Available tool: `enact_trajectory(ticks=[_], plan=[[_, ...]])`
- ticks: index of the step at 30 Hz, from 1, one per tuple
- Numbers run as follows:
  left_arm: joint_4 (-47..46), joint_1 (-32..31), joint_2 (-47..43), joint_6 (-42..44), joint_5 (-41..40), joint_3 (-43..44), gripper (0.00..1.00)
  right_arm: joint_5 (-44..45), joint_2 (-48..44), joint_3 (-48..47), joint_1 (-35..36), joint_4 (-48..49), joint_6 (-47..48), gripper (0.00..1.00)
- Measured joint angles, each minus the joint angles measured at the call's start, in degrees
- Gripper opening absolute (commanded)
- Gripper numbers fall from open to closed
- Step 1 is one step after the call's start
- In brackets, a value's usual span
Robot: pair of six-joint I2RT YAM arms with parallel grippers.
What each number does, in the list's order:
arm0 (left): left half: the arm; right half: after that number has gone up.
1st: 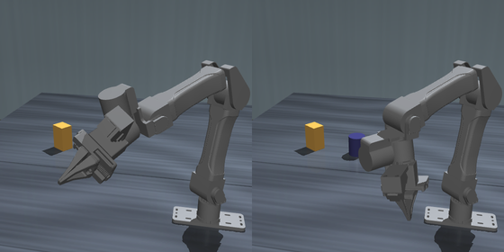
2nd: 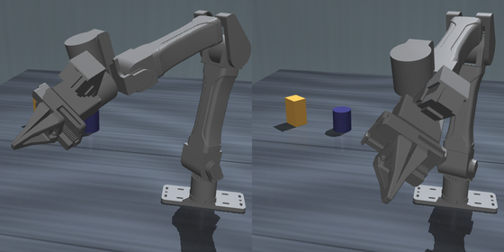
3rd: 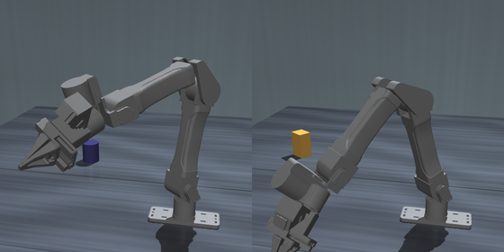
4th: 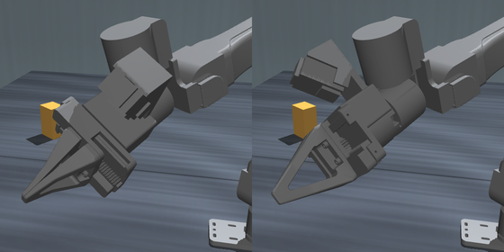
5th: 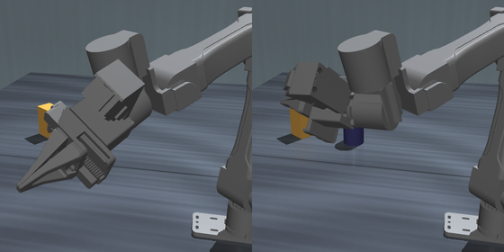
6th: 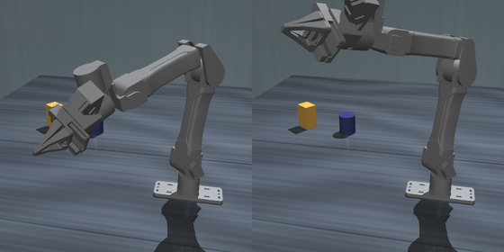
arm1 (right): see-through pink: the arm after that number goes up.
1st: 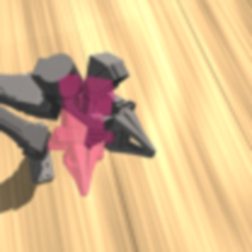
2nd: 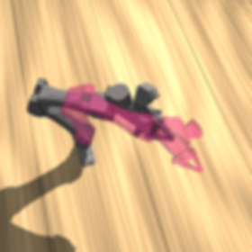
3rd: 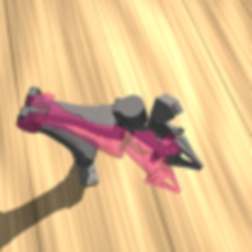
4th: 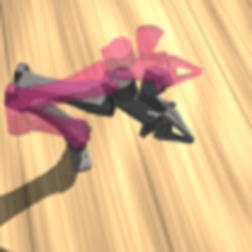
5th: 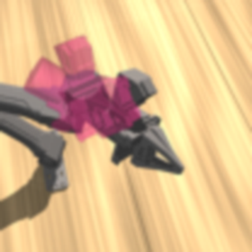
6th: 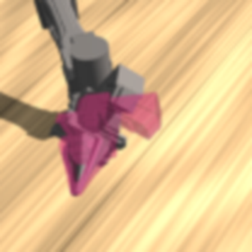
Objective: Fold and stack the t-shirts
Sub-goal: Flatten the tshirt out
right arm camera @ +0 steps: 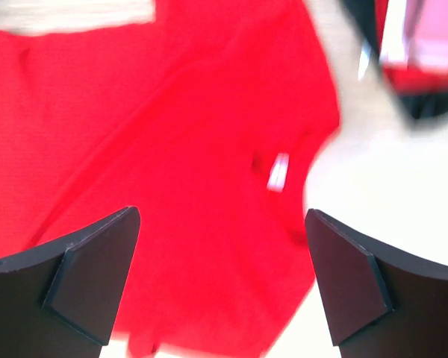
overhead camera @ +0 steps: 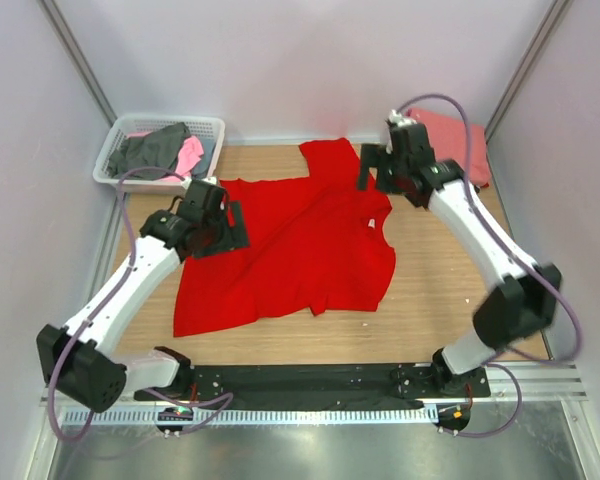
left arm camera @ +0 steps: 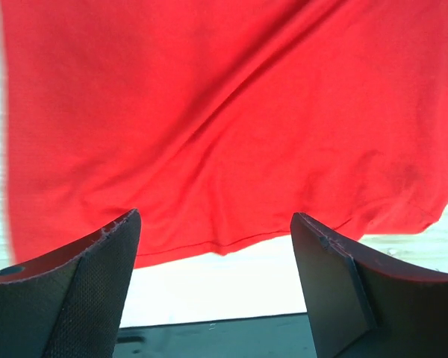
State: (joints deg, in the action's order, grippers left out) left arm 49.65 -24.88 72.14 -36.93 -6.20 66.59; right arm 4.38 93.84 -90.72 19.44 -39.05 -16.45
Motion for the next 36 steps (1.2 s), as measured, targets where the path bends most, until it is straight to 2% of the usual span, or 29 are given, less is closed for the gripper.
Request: enact_trajectory(ticks=[1,3,6,7,9,11,16,21,25,28,29,30,33,36], plan=[[1.16,-0.02,-1.27,1.11,-0.76,1.09,0.83,-0.46,-5.79,6.08,0.26,1.2,-2.12,0.92],[3.08,-0.02,-4.15,2.99,-2.75,1.62,0.84,-1.55,-16.13,20.04,1.46,4.22,-6.82,0.83],[5.79,0.0,-8.92,4.94,-5.29,0.81,0.84,-3.32,-25.66,38.56,4.94,5.84,-13.94,0.75],[6.29,-0.02,-10.51,5.51,-5.77,0.17,0.84,-3.39,-28.06,44.68,7.04,5.68,-16.74,0.68],[6.67,-0.02,-13.7,6.14,-6.27,-1.77,0.84,-3.41,-32.28,54.4,11.13,4.37,-22.23,0.67],[7.21,-0.02,-16.94,6.49,-6.36,-4.31,0.85,-3.21,-36.33,59.49,14.27,3.15,-26.93,0.67],[7.98,-0.02,-23.8,7.04,-6.91,-7.54,0.86,-1.49,-41.4,61.57,15.06,5.29,-33.24,0.68],[6.19,-0.02,-29.73,7.23,-7.3,-9.11,0.89,-0.79,-34.8,61.46,15.06,9.27,-34.84,0.68],[4.5,-0.02,-34.67,7.13,-8.52,-12.68,0.95,-0.68,-27.91,60.7,15.06,11.67,-34.8,0.65],[3.72,-0.02,-37.88,6.95,-9.9,-14.16,0.95,-0.66,-26.23,60.04,15.06,14.12,-34.47,0.51],[3.41,-0.02,-38.77,6.95,-10.34,-14.49,0.96,-0.68,-25.49,59.93,15.06,14.75,-34.27,0.43],[3.28,-0.07,-39.45,6.95,-10.71,-14.67,0.96,-0.74,-24.7,59.82,15.06,15.17,-33.86,0.25],[2.75,-0.11,-40.7,6.93,-11.98,-14.8,0.96,-1.55,-22.75,59.04,15.06,15.47,-32.65,0.01],[2.4,-0.13,-40.94,6.91,-12.83,-14.88,0.96,-2.08,-22.64,56.74,15.08,13.38,-31.65,0.01]])
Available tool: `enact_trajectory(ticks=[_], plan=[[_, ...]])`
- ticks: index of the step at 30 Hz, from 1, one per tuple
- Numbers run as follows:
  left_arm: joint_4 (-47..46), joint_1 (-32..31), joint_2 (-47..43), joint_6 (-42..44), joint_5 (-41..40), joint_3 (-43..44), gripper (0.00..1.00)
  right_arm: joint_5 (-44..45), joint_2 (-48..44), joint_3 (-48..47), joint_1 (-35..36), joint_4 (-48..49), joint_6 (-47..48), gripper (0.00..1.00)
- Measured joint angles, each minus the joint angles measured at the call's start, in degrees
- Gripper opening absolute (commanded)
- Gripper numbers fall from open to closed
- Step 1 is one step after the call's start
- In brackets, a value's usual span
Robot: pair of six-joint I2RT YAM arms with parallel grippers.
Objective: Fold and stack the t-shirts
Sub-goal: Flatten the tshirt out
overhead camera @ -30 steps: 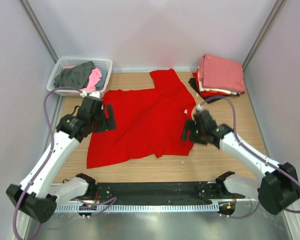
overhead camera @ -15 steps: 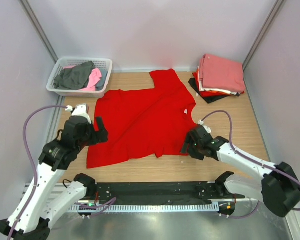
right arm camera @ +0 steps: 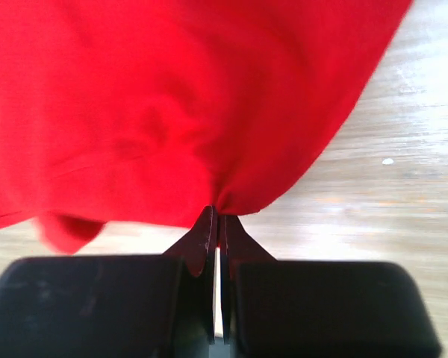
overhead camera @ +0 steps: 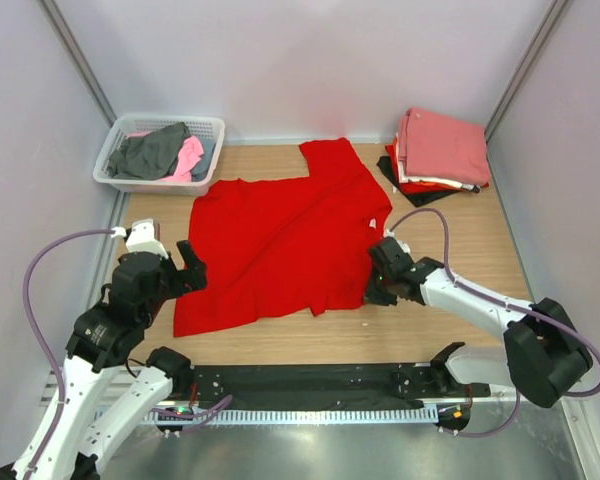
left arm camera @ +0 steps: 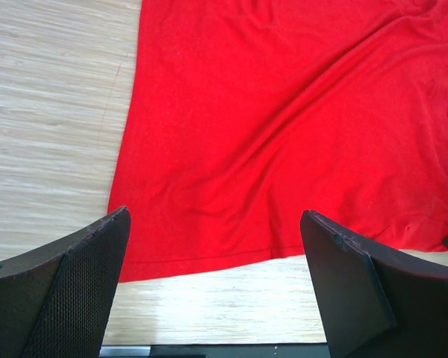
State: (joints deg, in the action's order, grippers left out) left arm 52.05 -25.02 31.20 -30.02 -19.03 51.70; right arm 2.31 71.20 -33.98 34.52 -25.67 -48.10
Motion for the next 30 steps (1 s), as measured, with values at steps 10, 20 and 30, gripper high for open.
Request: enact_trajectory(ticks=[10,20,30], plan=[[0.0,0.02,-0.31,-0.04,-1.46,-0.11,0.96,-3.58,3.41,-33.09,-0.28,-15.02,5.57,0.01],[0.02,0.04,-1.09,-0.44,-2.49,-0.22,0.96,-9.44,38.34,-51.78,-13.07,-11.72,12.26,0.73],[0.0,0.07,-1.11,-0.85,-2.62,-0.22,0.96,-2.49,17.57,-37.0,-8.81,-13.64,13.94,0.74]])
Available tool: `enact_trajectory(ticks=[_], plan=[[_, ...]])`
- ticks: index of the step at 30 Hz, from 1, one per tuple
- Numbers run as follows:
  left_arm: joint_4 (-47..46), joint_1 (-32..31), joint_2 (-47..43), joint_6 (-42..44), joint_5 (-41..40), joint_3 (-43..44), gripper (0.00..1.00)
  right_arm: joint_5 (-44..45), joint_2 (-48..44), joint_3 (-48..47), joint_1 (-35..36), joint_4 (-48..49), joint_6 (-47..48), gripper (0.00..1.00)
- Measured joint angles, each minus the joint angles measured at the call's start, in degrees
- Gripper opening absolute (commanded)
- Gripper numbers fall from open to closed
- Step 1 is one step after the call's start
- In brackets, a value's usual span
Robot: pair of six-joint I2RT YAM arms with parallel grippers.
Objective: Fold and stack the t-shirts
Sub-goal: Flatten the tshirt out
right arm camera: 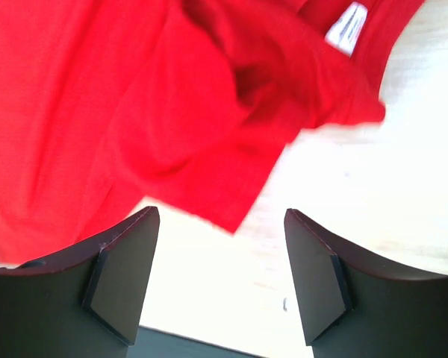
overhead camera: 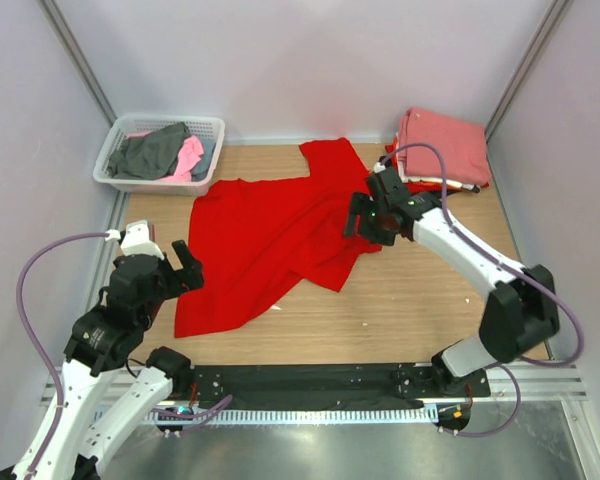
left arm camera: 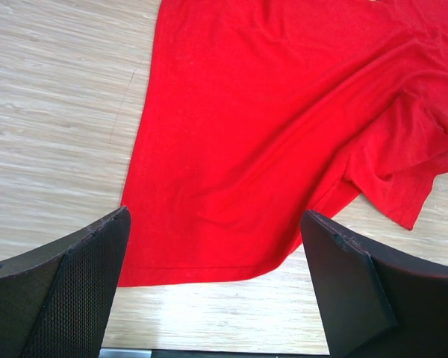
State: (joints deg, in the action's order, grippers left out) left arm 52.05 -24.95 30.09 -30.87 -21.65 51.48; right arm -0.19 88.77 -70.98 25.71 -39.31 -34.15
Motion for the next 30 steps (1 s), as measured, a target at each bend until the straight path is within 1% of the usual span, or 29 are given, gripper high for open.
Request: enact_trajectory(ticks=[2,4,8,10,18,21,23,25,27,30], plan=[[0.0,0.04,0.0,0.02,0.0,0.0,0.96,0.28,-4.66,3.17,0.83,0.61,-0.02,0.74],[0.0,0.24,0.02,0.02,0.0,0.0,0.96,0.72,-6.29,6.49,0.74,2.01,-0.04,0.73],[0.0,0.33,0.04,0.02,0.02,0.0,0.96,0.76,-2.51,12.24,0.42,4.17,-0.17,0.72],[0.0,0.33,0.04,0.02,0.02,0.0,0.96,0.74,0.46,13.4,0.42,4.66,-0.17,0.71],[0.0,0.33,0.02,0.02,0.0,-0.15,0.96,0.76,6.67,11.91,0.42,8.44,0.04,0.68],[-0.02,0.33,0.02,0.02,0.0,-0.26,0.96,1.07,9.46,10.58,0.42,10.54,0.2,0.64],[-0.02,0.33,0.0,0.02,0.0,-0.28,0.96,1.16,11.19,10.21,0.42,11.8,0.28,0.59],[-0.02,0.33,0.0,0.02,0.0,-0.31,0.96,1.16,11.93,9.6,0.35,12.92,0.26,0.54],[-0.02,0.33,-0.02,0.02,0.0,-0.31,0.96,1.11,12.41,9.31,0.37,13.86,0.26,0.52],[-0.02,0.33,-0.13,0.02,0.0,-0.31,0.96,1.09,12.61,9.31,0.37,15.17,0.31,0.4]])
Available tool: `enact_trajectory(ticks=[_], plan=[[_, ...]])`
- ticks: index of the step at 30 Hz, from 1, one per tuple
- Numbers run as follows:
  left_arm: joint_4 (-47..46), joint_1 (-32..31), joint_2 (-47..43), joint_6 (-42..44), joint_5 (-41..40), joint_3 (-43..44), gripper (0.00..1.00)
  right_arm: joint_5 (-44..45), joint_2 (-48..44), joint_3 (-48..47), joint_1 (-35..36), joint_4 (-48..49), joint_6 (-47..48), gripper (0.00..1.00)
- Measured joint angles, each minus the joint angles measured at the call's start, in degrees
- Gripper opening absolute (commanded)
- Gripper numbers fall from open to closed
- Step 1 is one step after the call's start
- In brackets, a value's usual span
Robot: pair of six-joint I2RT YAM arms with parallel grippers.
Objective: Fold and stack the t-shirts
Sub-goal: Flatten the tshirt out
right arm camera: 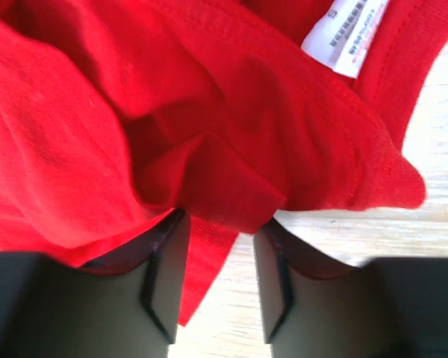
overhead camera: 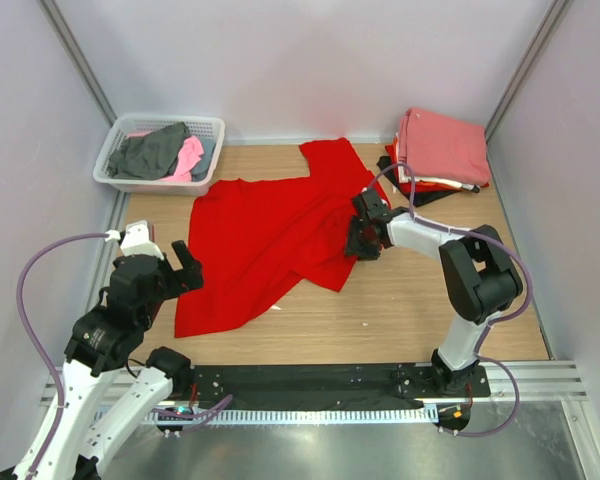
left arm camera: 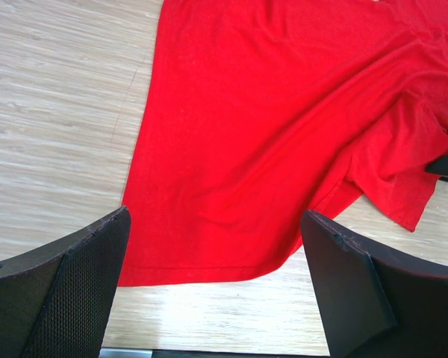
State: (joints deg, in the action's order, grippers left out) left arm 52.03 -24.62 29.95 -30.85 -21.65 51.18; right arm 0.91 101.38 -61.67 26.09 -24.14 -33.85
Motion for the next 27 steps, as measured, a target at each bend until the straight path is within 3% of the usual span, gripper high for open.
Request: enact_trajectory(ticks=[3,7,14,27], plan=[[0.0,0.0,-0.02,0.0,0.0,0.0,0.96,-0.2,0.11,0.55,0.0,1.38,0.11,0.2],[0.0,0.0,-0.02,0.0,0.0,0.0,0.96,-0.85,0.11,1.36,0.0,3.04,0.59,0.01],[0.0,0.0,-0.02,0.0,-0.02,0.0,0.96,-1.33,-3.56,4.09,0.0,2.08,0.85,0.01],[-0.17,0.02,-1.09,0.02,0.17,-0.02,0.96,-5.35,-45.35,28.04,0.68,-11.65,-11.93,0.01]])
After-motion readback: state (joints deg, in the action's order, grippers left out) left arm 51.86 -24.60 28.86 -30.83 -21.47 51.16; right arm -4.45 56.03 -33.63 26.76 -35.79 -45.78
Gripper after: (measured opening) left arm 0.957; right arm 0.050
